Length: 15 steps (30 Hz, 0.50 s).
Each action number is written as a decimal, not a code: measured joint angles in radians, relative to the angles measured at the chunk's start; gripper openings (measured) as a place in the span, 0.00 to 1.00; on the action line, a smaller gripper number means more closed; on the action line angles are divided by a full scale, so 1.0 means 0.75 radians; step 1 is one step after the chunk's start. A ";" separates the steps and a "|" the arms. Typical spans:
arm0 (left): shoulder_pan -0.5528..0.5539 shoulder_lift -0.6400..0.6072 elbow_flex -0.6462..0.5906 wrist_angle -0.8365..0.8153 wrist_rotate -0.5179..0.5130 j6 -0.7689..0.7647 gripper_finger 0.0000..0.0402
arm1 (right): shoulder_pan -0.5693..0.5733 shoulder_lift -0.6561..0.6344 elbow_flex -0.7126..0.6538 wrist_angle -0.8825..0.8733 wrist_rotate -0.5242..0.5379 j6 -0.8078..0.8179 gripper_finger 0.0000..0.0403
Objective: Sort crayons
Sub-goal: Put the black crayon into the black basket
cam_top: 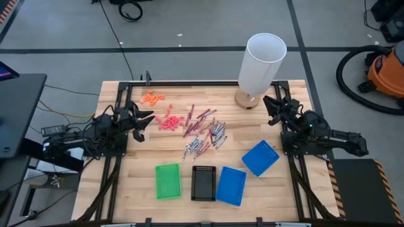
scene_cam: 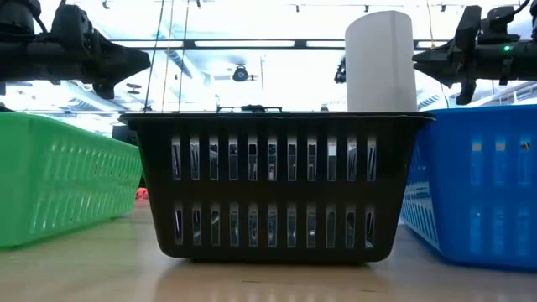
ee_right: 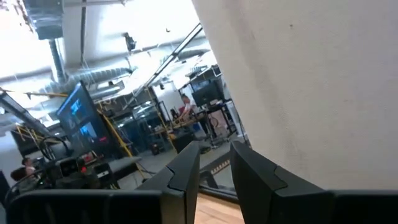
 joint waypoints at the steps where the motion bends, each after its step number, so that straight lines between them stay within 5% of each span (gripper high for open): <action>1: 0.000 0.000 0.000 0.024 0.039 0.000 0.29 | 0.000 0.000 0.000 0.001 -0.021 0.000 0.24; 8: 0.000 0.032 0.101 0.032 0.079 -0.019 0.29 | 0.001 0.091 0.059 0.023 -0.129 -0.053 0.24; 15: 0.005 0.237 0.196 0.012 0.077 0.026 0.29 | 0.002 0.345 0.157 0.074 -0.129 -0.152 0.24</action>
